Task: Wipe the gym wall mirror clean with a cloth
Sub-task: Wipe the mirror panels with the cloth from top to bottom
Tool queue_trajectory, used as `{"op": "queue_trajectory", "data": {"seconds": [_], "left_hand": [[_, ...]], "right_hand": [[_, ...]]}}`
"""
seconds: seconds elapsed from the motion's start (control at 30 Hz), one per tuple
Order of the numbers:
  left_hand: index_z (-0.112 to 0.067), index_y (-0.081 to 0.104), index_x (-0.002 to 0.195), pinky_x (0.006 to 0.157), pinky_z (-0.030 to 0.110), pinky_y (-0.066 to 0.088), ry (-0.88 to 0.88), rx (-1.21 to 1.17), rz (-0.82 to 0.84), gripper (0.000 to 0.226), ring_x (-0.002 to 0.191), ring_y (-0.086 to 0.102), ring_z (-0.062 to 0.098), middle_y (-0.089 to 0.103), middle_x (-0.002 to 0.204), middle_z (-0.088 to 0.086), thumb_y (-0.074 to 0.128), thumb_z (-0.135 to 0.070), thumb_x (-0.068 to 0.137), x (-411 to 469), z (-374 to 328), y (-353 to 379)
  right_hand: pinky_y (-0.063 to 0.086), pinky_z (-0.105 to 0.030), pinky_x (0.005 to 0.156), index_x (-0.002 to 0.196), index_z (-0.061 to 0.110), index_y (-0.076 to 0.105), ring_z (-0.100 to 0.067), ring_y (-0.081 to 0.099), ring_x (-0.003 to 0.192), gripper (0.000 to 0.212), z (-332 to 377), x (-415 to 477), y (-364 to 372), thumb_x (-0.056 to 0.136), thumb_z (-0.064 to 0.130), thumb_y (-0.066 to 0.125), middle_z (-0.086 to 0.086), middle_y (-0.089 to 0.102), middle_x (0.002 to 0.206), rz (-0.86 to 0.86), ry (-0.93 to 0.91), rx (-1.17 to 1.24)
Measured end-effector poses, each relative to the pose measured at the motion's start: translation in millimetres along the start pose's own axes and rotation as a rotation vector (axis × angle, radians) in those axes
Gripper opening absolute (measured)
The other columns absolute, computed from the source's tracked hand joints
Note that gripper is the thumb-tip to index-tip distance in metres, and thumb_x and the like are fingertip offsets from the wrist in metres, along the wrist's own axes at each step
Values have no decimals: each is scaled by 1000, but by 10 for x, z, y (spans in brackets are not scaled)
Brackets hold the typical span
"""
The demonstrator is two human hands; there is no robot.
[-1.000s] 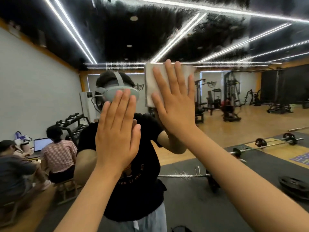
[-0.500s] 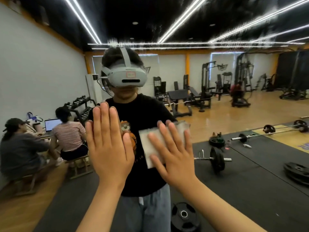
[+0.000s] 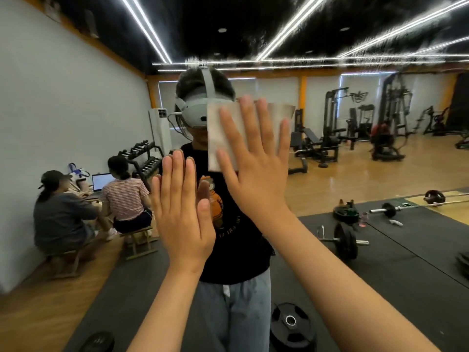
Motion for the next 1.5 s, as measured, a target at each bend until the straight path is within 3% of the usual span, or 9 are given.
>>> {"op": "queue_trajectory", "data": {"seconds": [0.17, 0.3, 0.53, 0.77, 0.9, 1.07, 1.2, 1.37, 1.5], "left_hand": [[1, 30, 152, 124, 44, 5, 24, 93, 6, 65, 151, 13, 24, 24, 160, 18, 34, -39, 100, -9, 1, 15], [0, 26, 153, 124, 43, 3, 60, 207, 38, 73, 150, 9, 23, 23, 160, 20, 55, -33, 94, -23, 42, 29], [2, 24, 153, 124, 43, 3, 49, 276, 48, 72, 148, 14, 36, 23, 159, 26, 48, -34, 96, -21, 14, 39], [1, 22, 154, 124, 42, 1, 23, 256, 41, 73, 150, 10, 31, 20, 160, 26, 46, -36, 95, -26, 1, 44], [-6, 12, 157, 123, 56, 4, -3, 234, 43, 71, 149, 9, 37, 16, 160, 29, 36, -39, 98, -24, 27, 108], [2, 17, 154, 124, 44, 0, -39, 246, 57, 69, 152, 3, 27, 15, 161, 25, 39, -31, 97, -216, -180, 55], [2, 16, 154, 124, 43, -1, -19, 259, 158, 68, 153, -1, 23, 9, 164, 15, 38, -28, 97, -675, -342, 83], [2, 12, 155, 124, 41, -2, 41, 351, 289, 71, 153, -5, 23, 6, 164, 17, 38, -29, 97, -920, -338, 113], [-6, -3, 157, 124, 42, -4, 134, 379, 393, 77, 153, -9, 24, -14, 165, 6, 38, -33, 97, -1168, -344, 272]], "right_hand": [[8, -56, 121, 157, 27, 22, -26, 10, 153, 56, 162, -1203, 202, 104, 42, 35, -4, 11, 166, 141, -88, 24], [7, -50, 123, 155, 32, 29, -20, 13, 153, 54, 11, -1553, 249, 103, 43, 38, 3, 10, 166, 167, -143, 28], [3, -46, 123, 158, 35, 11, -17, 1, 153, 55, -803, -1653, 59, 107, 40, 28, 6, -2, 167, 108, -31, -42], [3, -46, 123, 157, 34, 17, -18, 5, 154, 53, -1853, -1576, -209, 106, 40, 28, 8, 2, 167, 90, -36, -65], [-2, -42, 123, 157, 38, 9, -15, -2, 153, 54, -2547, -1543, -424, 106, 42, 25, 10, -1, 167, 132, 77, -58], [-1, -48, 122, 158, 36, 9, -17, -3, 153, 53, -2597, -1562, -428, 106, 42, 22, 11, -4, 166, 139, 84, 12], [0, -52, 121, 159, 30, 11, -18, -5, 153, 54, -2583, -1642, -398, 106, 40, 22, -3, 7, 166, 140, 135, 46], [-5, -48, 123, 159, 31, 6, -19, -7, 153, 54, -2499, -2021, -325, 107, 37, 23, 8, -9, 166, 101, 165, 52], [-9, -46, 122, 159, 32, 4, -19, -10, 153, 55, -2393, -2630, -242, 107, 38, 23, 7, -12, 166, 166, 188, 62]]}}
Point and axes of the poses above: each hand's wrist, its own x-axis towards the middle knuckle, its own y-axis out of the palm, z = x × y, the point moved 3 cm from there along x, towards the middle knuckle
